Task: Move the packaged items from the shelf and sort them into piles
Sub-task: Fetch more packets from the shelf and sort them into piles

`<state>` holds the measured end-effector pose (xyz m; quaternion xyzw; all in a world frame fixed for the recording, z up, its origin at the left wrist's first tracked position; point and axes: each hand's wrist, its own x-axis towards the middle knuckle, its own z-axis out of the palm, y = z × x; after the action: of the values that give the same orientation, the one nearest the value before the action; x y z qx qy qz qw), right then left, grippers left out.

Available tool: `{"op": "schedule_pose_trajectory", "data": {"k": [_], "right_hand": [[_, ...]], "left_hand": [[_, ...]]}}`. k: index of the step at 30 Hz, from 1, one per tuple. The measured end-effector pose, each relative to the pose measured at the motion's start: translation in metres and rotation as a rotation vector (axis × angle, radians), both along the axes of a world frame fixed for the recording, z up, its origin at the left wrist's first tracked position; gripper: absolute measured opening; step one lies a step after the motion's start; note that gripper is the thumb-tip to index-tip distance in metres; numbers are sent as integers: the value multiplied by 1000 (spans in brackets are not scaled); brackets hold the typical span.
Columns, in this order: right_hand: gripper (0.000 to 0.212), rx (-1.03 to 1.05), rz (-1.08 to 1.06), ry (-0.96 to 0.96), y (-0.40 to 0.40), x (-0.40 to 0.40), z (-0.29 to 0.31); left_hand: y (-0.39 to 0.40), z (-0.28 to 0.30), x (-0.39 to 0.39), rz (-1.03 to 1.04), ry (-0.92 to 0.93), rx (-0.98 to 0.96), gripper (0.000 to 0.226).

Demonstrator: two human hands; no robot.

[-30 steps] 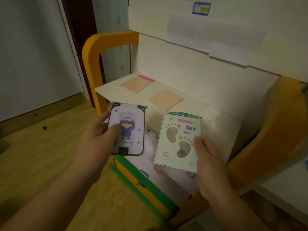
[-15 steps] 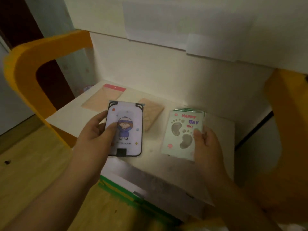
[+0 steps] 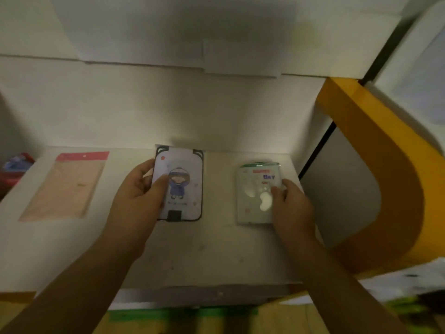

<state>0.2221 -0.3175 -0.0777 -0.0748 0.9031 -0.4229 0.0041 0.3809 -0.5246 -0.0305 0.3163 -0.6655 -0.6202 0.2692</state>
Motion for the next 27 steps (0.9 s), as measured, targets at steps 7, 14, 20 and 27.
{"op": "schedule_pose_trajectory", "data": {"k": [7, 14, 20, 27], "right_hand": [[40, 436, -107, 57, 0, -14, 5], [53, 535, 7, 208, -65, 43, 25], [82, 522, 388, 71, -165, 118, 29], [119, 550, 440, -44, -217, 134, 9]], "left_hand": [[-54, 1, 9, -69, 9, 1, 37], [-92, 1, 33, -56, 30, 29, 36], [-116, 6, 63, -31, 48, 24, 34], [-142, 8, 94, 52, 65, 33, 24]]}}
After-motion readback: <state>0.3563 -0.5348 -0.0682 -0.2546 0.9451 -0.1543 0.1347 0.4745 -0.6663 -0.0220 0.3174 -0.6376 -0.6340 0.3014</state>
